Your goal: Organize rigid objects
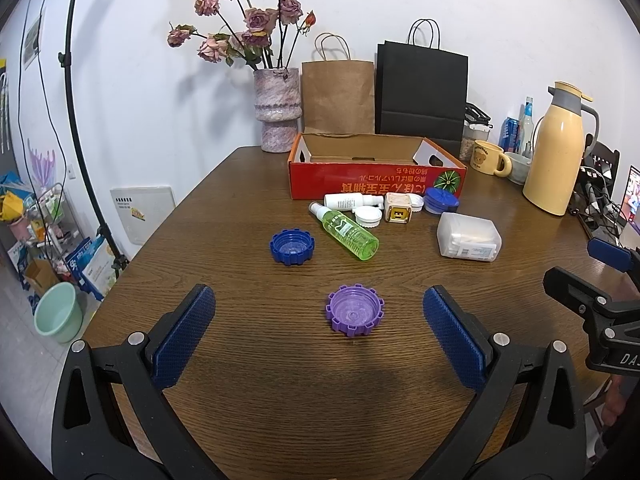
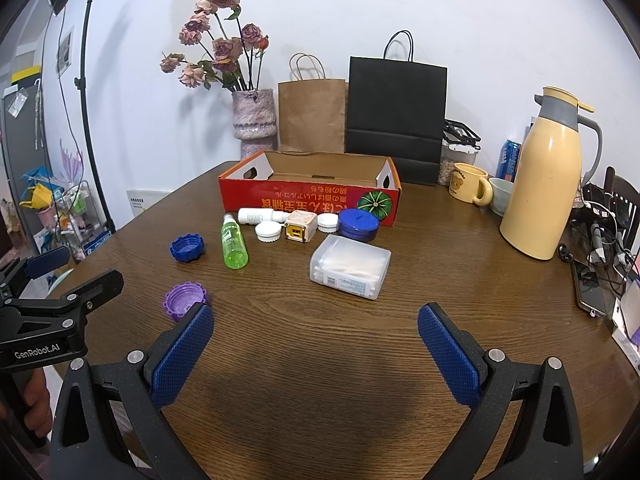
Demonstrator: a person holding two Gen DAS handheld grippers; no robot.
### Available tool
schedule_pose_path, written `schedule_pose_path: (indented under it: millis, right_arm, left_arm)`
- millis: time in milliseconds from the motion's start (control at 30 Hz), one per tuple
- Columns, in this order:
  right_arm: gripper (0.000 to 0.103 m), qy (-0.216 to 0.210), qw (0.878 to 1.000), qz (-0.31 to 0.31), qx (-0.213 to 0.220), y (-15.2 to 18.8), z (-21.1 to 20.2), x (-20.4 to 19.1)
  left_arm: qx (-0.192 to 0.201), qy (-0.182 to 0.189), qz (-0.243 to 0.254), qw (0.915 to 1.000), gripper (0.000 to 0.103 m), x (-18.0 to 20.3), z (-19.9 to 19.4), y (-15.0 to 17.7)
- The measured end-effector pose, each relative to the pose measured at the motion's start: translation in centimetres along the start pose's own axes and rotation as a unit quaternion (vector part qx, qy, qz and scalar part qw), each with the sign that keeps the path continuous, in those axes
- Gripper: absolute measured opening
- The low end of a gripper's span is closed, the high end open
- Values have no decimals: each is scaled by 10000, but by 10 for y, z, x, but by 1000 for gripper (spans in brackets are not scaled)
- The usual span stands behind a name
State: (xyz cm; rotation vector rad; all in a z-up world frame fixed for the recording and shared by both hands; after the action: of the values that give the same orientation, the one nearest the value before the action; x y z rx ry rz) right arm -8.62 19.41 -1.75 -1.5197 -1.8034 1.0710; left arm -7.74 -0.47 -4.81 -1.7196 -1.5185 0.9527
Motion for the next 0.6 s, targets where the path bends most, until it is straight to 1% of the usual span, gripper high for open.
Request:
schedule_pose_path:
  millis: [600]
  right_arm:
    - [103, 4, 10000, 20, -32, -4, 1, 1]
  left_arm:
    - [-24, 24, -18, 10000, 103, 0, 3, 0]
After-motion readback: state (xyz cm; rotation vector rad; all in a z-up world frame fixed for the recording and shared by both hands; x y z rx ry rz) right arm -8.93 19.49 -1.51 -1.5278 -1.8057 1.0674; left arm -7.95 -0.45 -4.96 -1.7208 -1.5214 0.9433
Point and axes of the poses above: each gripper's, at about its wrist camera, not at the fingertips, and z roughly the way its jaws point, x to its right, y to its underside, the point moved 10 cm from there along z, roughly the way its jaws point, and after that the axes turned 7 degrees about z, right-handed, at the moved point
